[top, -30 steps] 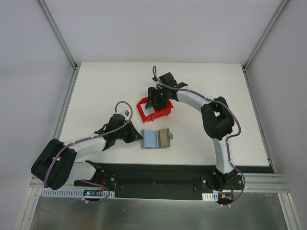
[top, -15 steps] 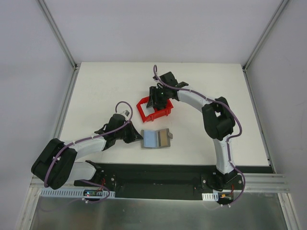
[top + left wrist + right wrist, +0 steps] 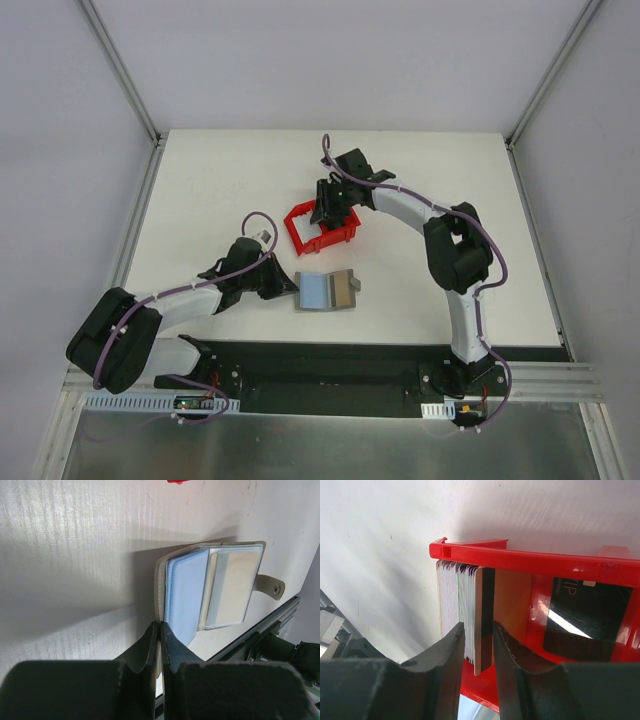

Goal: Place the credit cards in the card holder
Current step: Pick up the credit card from the storage box.

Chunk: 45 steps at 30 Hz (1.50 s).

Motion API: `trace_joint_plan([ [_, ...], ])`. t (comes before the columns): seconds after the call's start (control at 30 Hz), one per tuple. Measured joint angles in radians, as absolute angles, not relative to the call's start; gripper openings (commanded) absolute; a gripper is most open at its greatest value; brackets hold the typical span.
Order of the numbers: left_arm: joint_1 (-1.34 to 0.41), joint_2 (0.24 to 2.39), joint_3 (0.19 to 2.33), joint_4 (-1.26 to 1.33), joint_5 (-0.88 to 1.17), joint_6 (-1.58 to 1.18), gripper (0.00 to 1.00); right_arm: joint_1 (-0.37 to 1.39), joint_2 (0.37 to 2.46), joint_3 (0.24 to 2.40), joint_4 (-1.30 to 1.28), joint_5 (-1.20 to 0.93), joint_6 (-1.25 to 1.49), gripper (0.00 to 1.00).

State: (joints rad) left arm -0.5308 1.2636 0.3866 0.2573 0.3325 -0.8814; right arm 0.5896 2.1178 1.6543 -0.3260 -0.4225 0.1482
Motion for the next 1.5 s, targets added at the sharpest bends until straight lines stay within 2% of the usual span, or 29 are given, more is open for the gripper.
trace_joint_plan([
  [0.13,-0.531,1.272,0.387,0.257,0.335,-0.881,0.00,0.588,2.111,1.654,-0.326,-0.423,0.149,0.27],
  [0.67,-0.531,1.290,0.390,0.265,0.340,-0.880,0.00,0.569,2.091,1.654,-0.328,-0.371,0.139,0.01],
  [1.03,-0.531,1.290,0.390,0.265,0.341,-0.879,0.00,0.568,2.040,1.636,-0.355,-0.218,0.075,0.00],
  [1.23,-0.531,1.290,0.393,0.265,0.342,-0.879,0.00,0.558,1.918,1.599,-0.330,-0.194,0.062,0.00],
  [1.5,-0.531,1.290,0.400,0.265,0.343,-0.879,0.00,0.548,1.661,1.364,-0.221,-0.212,0.123,0.00],
])
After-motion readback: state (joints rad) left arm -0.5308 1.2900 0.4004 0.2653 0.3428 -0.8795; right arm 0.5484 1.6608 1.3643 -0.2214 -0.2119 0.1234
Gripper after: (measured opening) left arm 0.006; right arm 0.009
